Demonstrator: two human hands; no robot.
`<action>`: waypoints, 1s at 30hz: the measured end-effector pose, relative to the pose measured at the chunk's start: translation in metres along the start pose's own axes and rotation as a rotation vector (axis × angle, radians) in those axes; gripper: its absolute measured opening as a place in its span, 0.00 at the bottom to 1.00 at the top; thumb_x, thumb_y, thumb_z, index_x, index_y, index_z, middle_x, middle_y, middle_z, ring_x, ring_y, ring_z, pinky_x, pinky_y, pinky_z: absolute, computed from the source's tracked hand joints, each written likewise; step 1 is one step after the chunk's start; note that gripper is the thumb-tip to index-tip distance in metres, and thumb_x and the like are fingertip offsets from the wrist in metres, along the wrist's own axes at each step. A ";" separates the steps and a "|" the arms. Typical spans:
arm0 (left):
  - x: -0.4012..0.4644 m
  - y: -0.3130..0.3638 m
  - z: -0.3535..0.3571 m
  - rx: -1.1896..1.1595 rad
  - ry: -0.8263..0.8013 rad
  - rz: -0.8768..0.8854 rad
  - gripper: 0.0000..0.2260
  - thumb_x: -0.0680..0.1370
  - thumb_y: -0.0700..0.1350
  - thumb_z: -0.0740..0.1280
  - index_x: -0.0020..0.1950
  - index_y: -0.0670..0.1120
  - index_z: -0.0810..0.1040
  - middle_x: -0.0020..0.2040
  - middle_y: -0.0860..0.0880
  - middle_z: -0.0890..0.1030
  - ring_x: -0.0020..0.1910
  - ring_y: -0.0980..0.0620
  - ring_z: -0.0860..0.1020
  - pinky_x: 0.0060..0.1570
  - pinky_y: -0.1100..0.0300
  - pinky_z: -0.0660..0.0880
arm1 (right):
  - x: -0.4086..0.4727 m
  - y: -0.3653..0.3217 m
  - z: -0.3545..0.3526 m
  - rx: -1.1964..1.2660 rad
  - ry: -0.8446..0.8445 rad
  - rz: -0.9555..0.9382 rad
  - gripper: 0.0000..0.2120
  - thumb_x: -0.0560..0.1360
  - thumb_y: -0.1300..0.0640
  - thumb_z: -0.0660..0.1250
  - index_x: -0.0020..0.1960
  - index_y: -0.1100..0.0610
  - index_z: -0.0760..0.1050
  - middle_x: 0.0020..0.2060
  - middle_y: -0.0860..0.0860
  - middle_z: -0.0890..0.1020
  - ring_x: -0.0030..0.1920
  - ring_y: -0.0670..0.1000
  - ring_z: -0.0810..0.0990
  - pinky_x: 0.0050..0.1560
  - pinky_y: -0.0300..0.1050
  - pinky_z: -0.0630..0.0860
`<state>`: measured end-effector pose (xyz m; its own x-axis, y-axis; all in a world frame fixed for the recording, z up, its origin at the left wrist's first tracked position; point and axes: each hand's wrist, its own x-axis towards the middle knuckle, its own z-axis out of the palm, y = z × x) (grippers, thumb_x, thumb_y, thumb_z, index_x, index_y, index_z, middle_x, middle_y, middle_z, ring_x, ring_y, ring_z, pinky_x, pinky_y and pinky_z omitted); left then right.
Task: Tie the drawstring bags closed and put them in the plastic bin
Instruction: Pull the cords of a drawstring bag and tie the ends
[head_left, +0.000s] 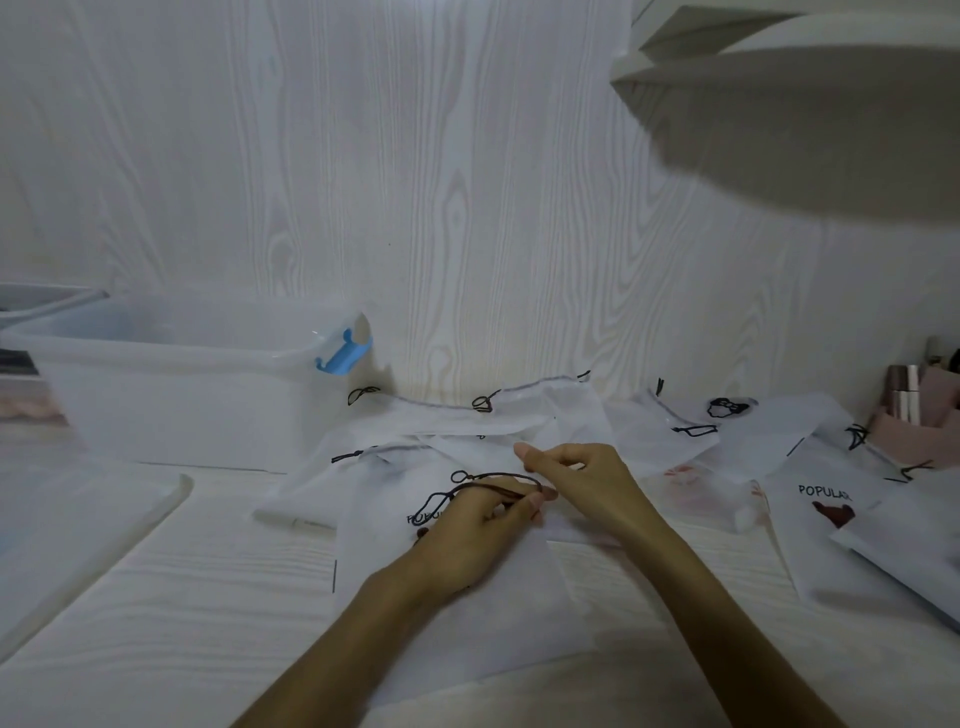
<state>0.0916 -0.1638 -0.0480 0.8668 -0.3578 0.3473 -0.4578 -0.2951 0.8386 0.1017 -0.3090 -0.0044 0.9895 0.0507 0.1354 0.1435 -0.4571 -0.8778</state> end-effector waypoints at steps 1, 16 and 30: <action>0.000 0.000 0.000 0.000 -0.001 0.004 0.12 0.82 0.43 0.60 0.42 0.41 0.78 0.45 0.58 0.80 0.48 0.67 0.76 0.51 0.71 0.69 | -0.001 0.001 0.000 -0.005 -0.043 0.004 0.10 0.71 0.46 0.71 0.36 0.51 0.83 0.31 0.45 0.83 0.39 0.40 0.80 0.42 0.33 0.71; 0.005 0.010 -0.015 -0.114 0.096 -0.101 0.14 0.80 0.47 0.60 0.38 0.49 0.80 0.49 0.66 0.80 0.47 0.74 0.76 0.43 0.75 0.69 | 0.005 -0.007 -0.012 0.792 -0.022 0.195 0.10 0.76 0.50 0.64 0.45 0.57 0.71 0.19 0.46 0.63 0.20 0.43 0.59 0.21 0.35 0.55; 0.005 0.012 -0.037 -0.411 0.283 -0.255 0.06 0.73 0.36 0.71 0.49 0.41 0.83 0.41 0.48 0.86 0.40 0.57 0.84 0.41 0.68 0.78 | -0.009 -0.013 -0.047 -0.295 -0.284 0.221 0.07 0.72 0.61 0.71 0.47 0.51 0.82 0.32 0.40 0.80 0.21 0.39 0.67 0.26 0.33 0.59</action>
<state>0.0971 -0.1365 -0.0208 0.9851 -0.0515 0.1639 -0.1614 0.0488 0.9857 0.0899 -0.3455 0.0273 0.9673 0.1459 -0.2076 -0.0418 -0.7154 -0.6974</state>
